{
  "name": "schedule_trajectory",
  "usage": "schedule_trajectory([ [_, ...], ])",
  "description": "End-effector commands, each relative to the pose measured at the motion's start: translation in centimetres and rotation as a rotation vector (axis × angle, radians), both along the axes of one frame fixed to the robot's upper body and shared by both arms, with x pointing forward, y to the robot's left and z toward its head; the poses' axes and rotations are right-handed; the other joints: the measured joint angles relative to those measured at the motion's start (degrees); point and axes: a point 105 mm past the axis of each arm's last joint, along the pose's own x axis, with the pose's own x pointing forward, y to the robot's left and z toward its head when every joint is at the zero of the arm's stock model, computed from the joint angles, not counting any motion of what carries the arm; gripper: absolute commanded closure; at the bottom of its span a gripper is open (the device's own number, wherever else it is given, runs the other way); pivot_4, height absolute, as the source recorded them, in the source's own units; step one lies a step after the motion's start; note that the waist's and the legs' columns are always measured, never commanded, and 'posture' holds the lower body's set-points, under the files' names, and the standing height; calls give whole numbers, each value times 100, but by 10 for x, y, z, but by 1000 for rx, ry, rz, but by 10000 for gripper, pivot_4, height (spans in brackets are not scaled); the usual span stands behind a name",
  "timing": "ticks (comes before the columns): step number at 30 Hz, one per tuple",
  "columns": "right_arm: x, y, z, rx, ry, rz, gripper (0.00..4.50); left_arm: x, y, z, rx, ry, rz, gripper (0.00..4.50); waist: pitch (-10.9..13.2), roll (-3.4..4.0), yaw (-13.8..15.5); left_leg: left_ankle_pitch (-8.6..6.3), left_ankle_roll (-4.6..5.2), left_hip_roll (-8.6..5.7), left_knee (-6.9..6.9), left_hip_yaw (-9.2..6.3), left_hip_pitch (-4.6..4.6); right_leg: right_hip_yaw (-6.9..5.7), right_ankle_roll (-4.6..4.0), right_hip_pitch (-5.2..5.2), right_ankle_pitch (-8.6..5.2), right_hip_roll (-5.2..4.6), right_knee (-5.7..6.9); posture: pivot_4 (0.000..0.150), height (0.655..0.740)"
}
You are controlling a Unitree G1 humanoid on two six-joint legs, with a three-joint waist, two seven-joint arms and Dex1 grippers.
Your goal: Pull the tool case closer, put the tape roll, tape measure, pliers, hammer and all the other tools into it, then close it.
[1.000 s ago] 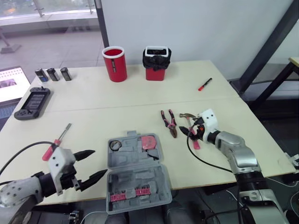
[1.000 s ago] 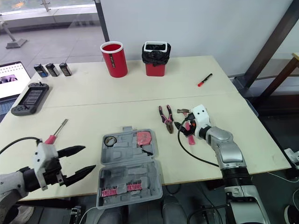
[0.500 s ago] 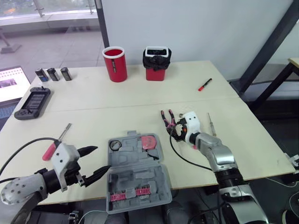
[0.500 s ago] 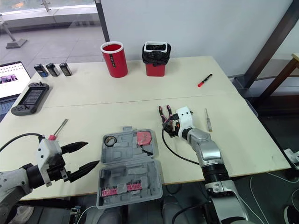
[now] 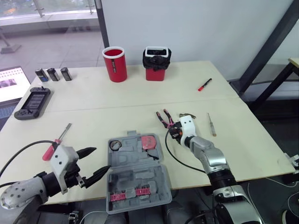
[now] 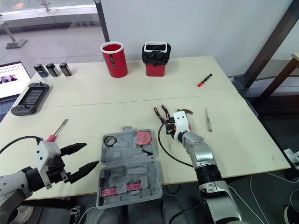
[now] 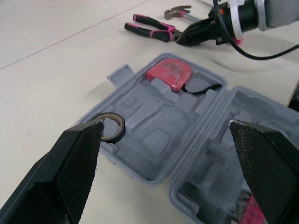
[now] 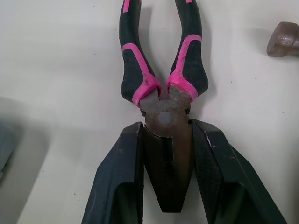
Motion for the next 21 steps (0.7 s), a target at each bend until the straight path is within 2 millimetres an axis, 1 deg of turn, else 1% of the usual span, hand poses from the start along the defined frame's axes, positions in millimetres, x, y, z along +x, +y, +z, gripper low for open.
schedule_trajectory([
  [1, 7, 2, 37, 15, -139, 36, 35465, 1, -1, 10, -3, -50, -2, 0, 0, 0, 2, 0, 0, 0, 1, 0, -1, 0, 0, 0, 0, 0, 0, 1500, 7400],
  [4, 13, 6, 67, -30, -236, 127, 35465, 4, 6, 8, 21, -58, 21, 0, 2, 3, 0, 0, 0, 0, 3, 0, -1, 0, 0, 1, 0, 0, 0, 1500, 7400],
  [7, 15, 18, 100, -77, -300, 287, 35465, 8, 17, 1, 23, -22, 68, 0, 3, 5, -26, 0, 0, -1, 4, 1, 0, 1, 0, -1, 1, 0, 0, 1500, 7400],
  [9, 16, 26, 118, -134, -341, 375, 35465, 9, 21, -1, 34, -23, 81, 0, 3, 5, -26, 0, 1, 0, 2, 1, 0, 0, 0, -4, 1, 1, 5, 1500, 7400],
  [12, 6, 45, 140, -234, -365, 591, 35465, 11, 32, -4, 67, -36, 109, 0, 3, 5, -21, 0, 1, 2, -7, -1, 0, -1, 3, -11, -2, 5, 7, 1500, 7400],
  [15, -13, 61, 145, -371, -317, 828, 35465, 12, 39, -4, 55, -48, 138, 0, 3, 5, 2, 0, 1, 2, -9, -1, -4, -1, 7, -13, -4, 3, 7, 1500, 7400],
  [17, -31, 68, 141, -431, -227, 1002, 35465, 12, 44, -6, 97, -66, 161, 0, 3, 5, 26, -1, 2, 1, -8, 0, -7, -2, 9, -13, -5, 0, 6, 1500, 7400],
  [20, -43, 76, 140, -470, -172, 1111, 35465, 11, 48, -10, 114, -71, 194, 0, 3, 3, 27, -1, 2, 0, -5, -1, -9, -3, 8, -12, -6, -2, 5, 1500, 7400],
  [21, -45, 80, 136, -497, -139, 1133, 35465, 10, 48, -13, 119, -66, 200, 0, 3, 2, 22, -1, 2, 0, -3, 0, -9, -3, 8, -11, -6, -4, 5, 1500, 7400],
])
